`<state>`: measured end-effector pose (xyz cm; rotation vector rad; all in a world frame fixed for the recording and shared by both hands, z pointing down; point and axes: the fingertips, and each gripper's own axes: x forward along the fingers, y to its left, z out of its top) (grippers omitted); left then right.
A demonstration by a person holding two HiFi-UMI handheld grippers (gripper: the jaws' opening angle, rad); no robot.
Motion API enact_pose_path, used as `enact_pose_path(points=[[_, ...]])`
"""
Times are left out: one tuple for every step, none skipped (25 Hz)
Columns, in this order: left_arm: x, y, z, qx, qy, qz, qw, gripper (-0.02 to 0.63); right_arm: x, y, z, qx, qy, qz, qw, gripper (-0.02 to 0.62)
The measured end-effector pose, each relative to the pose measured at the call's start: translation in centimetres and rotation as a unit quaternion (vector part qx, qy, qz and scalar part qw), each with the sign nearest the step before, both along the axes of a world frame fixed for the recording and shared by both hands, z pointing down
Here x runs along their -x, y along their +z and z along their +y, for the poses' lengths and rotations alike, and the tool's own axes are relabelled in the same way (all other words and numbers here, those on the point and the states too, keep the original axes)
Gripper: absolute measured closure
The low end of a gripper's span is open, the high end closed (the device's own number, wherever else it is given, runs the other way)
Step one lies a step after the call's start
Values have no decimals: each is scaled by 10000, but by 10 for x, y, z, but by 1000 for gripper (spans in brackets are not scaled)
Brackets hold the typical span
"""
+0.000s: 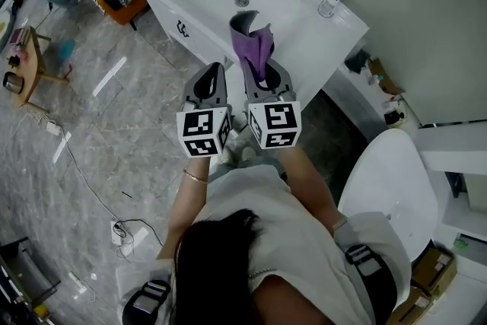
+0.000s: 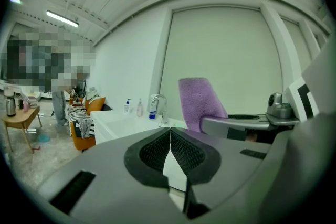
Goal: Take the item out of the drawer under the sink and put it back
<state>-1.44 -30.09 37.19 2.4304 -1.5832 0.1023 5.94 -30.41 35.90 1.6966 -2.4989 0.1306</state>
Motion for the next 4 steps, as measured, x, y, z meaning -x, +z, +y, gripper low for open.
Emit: enact_pose_path(points=[[0, 1, 0, 29, 0, -26, 10000, 601, -1, 0, -1, 1, 22, -8, 10000, 514], [-1, 2, 1, 50, 0, -41, 10000, 601, -2, 1, -1, 7, 30, -15, 10000, 514], [-1, 3, 1, 69, -1, -50, 10000, 601, -3, 1, -1, 14, 32, -19, 10000, 514], [-1, 4, 2, 88, -2, -58, 9999, 601, -3, 1, -1, 21, 32, -23, 10000, 514]])
